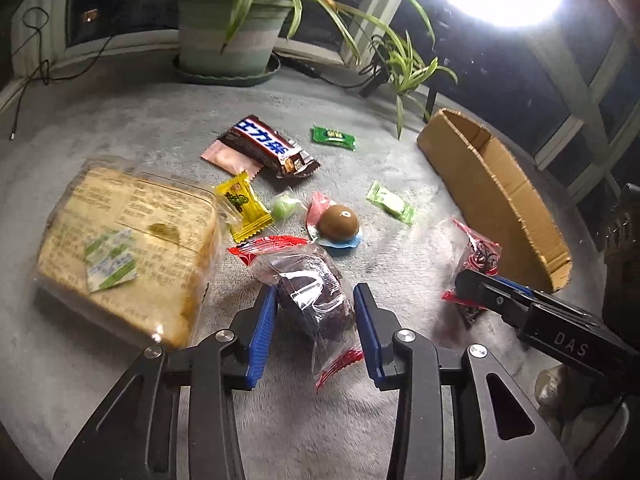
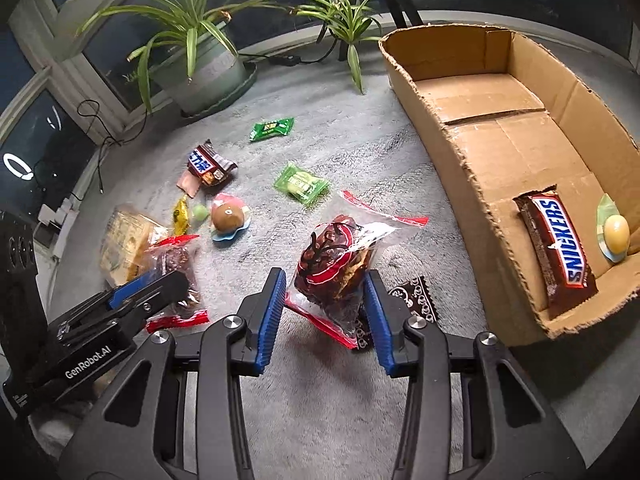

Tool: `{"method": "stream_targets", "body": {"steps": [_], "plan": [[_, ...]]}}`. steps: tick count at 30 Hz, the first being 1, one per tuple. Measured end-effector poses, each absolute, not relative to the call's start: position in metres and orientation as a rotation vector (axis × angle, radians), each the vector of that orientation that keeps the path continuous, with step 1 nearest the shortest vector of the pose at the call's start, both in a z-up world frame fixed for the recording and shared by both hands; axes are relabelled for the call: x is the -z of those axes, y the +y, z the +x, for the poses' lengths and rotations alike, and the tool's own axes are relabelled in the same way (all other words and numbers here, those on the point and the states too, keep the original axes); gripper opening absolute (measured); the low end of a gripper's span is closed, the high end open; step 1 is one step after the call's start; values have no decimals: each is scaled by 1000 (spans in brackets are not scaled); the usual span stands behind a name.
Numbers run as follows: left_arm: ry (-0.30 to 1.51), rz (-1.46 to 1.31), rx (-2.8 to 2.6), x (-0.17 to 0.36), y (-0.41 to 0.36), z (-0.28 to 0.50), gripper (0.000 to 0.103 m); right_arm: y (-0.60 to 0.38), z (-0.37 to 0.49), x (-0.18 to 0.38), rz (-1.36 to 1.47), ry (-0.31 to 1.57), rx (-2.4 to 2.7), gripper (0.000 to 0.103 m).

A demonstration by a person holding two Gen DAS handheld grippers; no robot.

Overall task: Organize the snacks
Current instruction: 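Carry both bags into the cardboard box and open both tools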

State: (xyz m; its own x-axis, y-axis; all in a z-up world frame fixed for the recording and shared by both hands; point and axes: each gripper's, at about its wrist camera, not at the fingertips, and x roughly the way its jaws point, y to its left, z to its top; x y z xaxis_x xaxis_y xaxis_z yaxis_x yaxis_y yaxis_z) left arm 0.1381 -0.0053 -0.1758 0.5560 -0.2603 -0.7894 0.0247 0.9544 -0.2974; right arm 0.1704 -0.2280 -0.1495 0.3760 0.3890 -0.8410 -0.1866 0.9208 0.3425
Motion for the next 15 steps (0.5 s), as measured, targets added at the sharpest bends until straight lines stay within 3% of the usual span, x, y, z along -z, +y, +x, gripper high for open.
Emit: {"method": "stream_targets", "body": {"steps": [15], "plan": [[846,-268,260,118,-33,136,37,-276,173,78,207,979,-391,42]]}}
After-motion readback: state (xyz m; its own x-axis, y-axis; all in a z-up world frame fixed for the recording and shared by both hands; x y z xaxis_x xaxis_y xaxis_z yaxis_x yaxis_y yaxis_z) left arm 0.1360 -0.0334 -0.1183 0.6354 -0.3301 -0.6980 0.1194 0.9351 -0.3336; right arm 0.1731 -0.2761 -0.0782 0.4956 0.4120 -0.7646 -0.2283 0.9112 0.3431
